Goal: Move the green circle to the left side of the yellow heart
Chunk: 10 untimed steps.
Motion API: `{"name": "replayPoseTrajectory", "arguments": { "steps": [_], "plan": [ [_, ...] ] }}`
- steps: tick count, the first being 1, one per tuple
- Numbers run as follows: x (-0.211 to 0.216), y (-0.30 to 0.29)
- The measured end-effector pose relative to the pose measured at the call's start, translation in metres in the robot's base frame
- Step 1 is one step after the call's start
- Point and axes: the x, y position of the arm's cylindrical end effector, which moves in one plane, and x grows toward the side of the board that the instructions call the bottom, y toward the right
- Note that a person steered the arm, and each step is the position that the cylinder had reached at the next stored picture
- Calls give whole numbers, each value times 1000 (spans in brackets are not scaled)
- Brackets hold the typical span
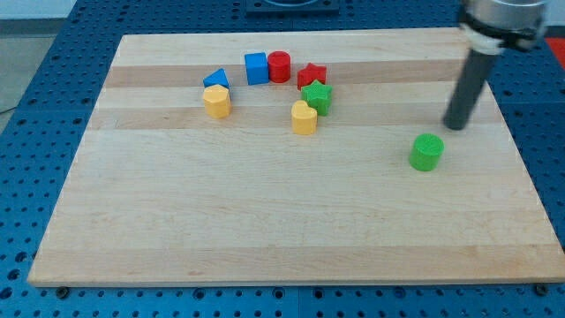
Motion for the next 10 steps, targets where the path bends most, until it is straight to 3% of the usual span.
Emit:
{"name": "replayPoseTrajectory", "arguments": {
  "steps": [1, 2, 3, 4, 5, 6, 7, 9, 10],
  "plan": [
    [47, 11],
    [74, -26],
    [76, -105],
    [76, -102],
    [62, -35],
    [33, -20],
    [33, -69],
    [83, -200],
    [83, -209]
  ]
}}
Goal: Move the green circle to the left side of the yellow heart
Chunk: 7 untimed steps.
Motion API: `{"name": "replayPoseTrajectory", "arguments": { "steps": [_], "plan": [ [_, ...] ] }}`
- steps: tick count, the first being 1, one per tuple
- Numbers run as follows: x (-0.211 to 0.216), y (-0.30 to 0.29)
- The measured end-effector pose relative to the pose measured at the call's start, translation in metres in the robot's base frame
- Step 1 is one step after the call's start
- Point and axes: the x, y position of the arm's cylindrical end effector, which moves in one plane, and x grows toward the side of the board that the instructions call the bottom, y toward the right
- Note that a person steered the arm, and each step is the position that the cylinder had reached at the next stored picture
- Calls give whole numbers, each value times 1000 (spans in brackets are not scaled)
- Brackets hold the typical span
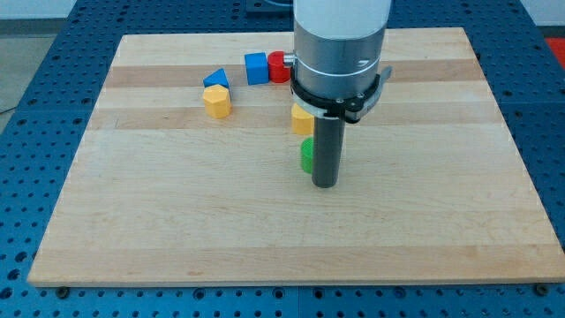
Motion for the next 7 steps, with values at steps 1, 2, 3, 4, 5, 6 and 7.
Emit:
{"name": "replayPoseTrajectory", "arguments": {
  "steps": [1, 2, 3, 4, 5, 6, 7],
  "plan": [
    [0, 8],
    [-9, 51],
    [-29, 49],
    [-35, 4],
    [-35, -41],
    [-36, -51],
    [-27, -26]
  ]
}}
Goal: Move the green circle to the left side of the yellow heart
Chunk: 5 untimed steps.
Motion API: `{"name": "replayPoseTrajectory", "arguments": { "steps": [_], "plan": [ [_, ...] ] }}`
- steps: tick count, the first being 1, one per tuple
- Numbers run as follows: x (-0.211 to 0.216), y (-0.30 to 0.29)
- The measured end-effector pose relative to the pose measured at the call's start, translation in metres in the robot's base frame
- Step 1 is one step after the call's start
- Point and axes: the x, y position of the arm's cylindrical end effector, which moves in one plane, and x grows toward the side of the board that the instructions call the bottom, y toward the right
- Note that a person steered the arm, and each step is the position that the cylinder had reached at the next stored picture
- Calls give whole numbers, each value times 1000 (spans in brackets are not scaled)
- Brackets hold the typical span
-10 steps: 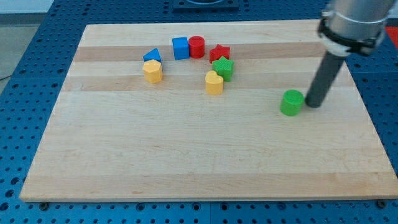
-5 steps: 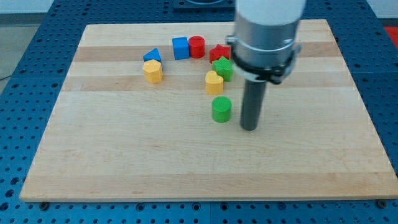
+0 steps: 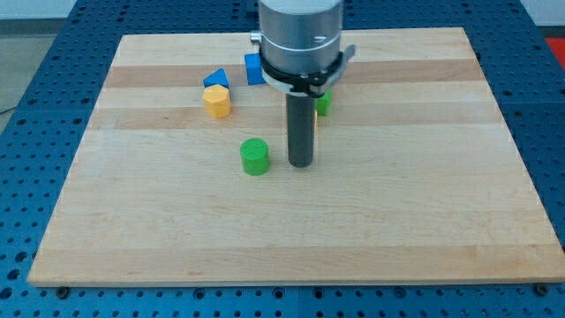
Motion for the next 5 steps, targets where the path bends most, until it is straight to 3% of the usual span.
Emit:
{"name": "replayPoseTrajectory", "arguments": {
  "steps": [2, 4, 5],
  "plan": [
    [33, -37],
    [-23, -60],
    [-6, -60]
  ]
}}
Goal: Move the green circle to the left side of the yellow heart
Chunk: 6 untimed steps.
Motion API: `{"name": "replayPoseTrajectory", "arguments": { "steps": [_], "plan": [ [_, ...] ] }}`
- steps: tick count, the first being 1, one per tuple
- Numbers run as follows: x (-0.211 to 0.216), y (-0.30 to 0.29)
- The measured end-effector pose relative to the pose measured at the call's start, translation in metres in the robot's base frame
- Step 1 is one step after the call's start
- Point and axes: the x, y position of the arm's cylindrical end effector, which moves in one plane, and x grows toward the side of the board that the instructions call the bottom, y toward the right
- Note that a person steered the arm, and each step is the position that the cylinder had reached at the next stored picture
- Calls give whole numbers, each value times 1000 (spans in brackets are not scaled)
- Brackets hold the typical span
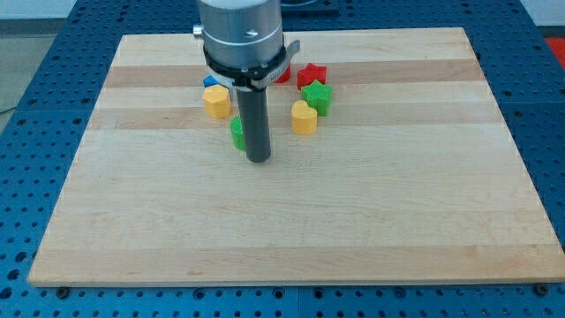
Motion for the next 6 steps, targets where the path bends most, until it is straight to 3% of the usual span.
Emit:
{"name": "replayPoseTrajectory", "arguments": {
  "steps": [2, 5, 6],
  "plan": [
    [6, -48],
    [-56, -51],
    [-37, -52]
  ]
}}
